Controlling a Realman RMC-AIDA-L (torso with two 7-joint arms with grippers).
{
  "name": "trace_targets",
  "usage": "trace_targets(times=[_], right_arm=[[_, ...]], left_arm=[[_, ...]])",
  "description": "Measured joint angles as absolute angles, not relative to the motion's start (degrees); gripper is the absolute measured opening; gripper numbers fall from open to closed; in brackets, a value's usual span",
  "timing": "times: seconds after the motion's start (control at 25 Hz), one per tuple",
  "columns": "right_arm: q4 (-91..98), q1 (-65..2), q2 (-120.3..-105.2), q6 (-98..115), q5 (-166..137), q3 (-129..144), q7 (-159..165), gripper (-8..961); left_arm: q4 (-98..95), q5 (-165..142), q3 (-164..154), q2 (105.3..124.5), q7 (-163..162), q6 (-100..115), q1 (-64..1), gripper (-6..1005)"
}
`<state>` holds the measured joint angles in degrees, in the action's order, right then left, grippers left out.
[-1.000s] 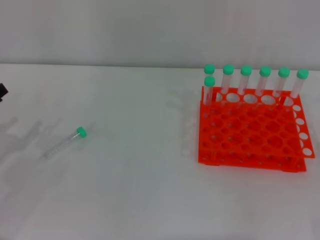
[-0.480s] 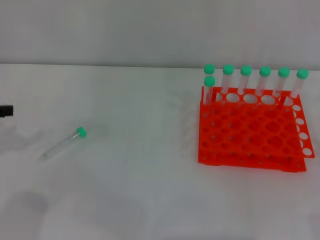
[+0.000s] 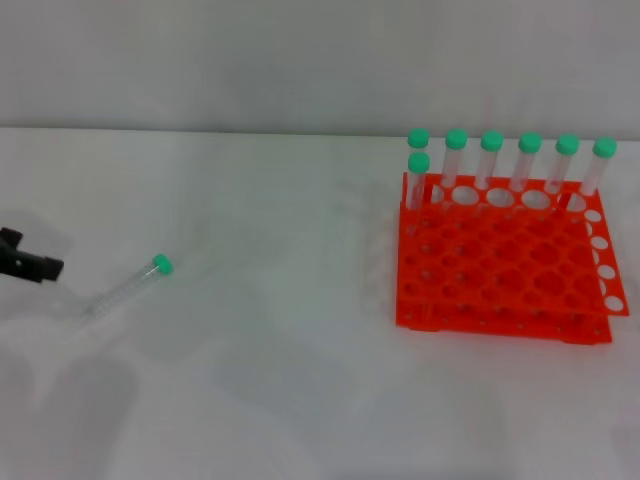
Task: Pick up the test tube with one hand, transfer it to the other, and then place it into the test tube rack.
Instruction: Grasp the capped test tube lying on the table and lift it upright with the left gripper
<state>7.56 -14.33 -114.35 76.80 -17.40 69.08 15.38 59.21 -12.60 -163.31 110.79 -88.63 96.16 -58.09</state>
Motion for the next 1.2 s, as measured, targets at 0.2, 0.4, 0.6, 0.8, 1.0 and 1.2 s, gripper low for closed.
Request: trace_targets(times=[0.2,0.4,0.6,0.8,1.0,1.2], right_arm=[[7.56,-14.33,-114.44,76.95,-17.4,69.08,15.72,857],[8.0,-14.32,-114.44,77.22,-17.49,69.15,15.95,857],[8.27,-14.9,-114.5,76.92,-17.7,69.36,16.07,856],[8.27,-15.39,-114.6,76.68,-17.83,69.53,16.44,856],[8.26,-15.45,-114.61,76.58,-17.84,69.61,16.66,856],[8.26,-15.47,-114.61,76.55,-17.84,69.61,16.69,856]], left_arm=[[56.31,-15.23,-163.3,112.38,-85.59,92.61,-58.23,830],[53.97,-17.22,-163.3,114.36,-85.01,86.79,-57.94,830],[51.63,-18.3,-163.24,115.7,-84.7,81.68,-57.78,830],[51.26,-18.27,-163.2,116.62,-83.42,79.68,-58.05,830],[50.08,-18.24,-163.2,116.5,-83.26,78.8,-58.28,820],[49.46,-18.02,-163.21,116.59,-83.27,78.16,-58.34,768]])
